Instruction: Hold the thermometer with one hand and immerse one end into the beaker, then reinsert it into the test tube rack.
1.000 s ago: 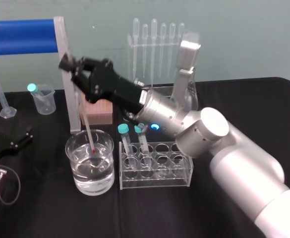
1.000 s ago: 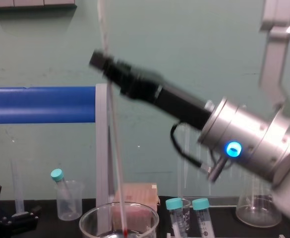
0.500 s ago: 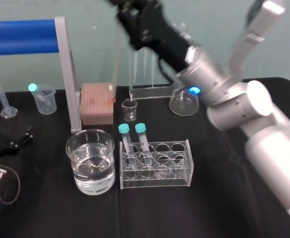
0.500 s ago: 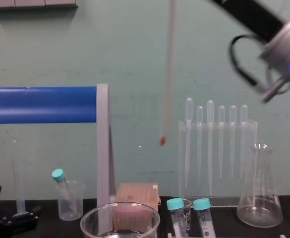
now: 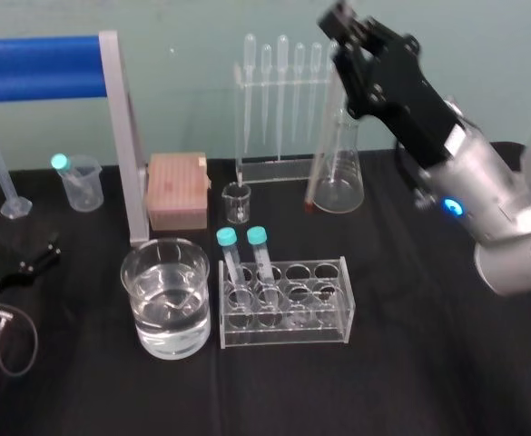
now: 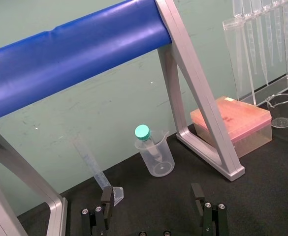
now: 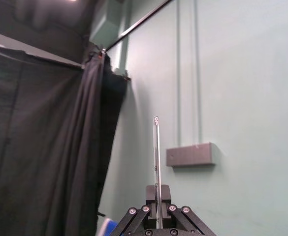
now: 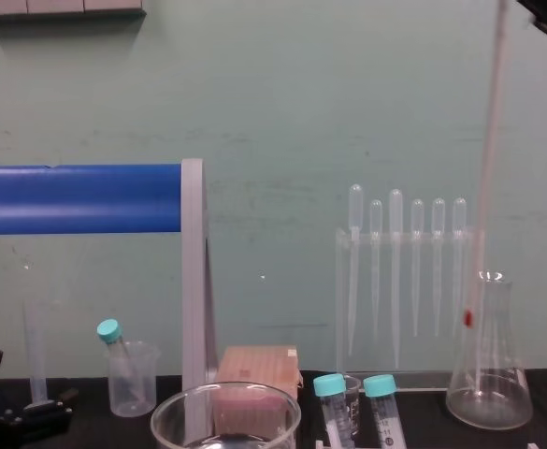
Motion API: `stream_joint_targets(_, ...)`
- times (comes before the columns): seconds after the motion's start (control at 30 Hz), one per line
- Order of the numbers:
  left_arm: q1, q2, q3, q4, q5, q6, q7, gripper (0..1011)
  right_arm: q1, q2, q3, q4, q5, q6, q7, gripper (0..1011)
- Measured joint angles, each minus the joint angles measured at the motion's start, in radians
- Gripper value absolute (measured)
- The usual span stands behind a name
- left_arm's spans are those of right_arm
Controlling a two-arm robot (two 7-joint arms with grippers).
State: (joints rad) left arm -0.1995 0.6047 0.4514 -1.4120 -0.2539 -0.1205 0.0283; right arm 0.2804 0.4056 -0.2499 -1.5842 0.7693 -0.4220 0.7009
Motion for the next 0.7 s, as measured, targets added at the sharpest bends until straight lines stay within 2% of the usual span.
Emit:
stream_joint_targets(0.27, 0.000, 0.000, 0.000, 0.000, 0.000, 0.000, 0.000, 1008, -0.058, 0.004, 0.028, 0.024, 0.004, -0.001, -0.002, 57)
stream_joint_targets(0.7, 0.000, 0.000, 0.000, 0.000, 0.000, 0.000, 0.000, 1008, -0.050, -0.017, 0.023, 0.121, 0.009, 0.024, 0.026, 57)
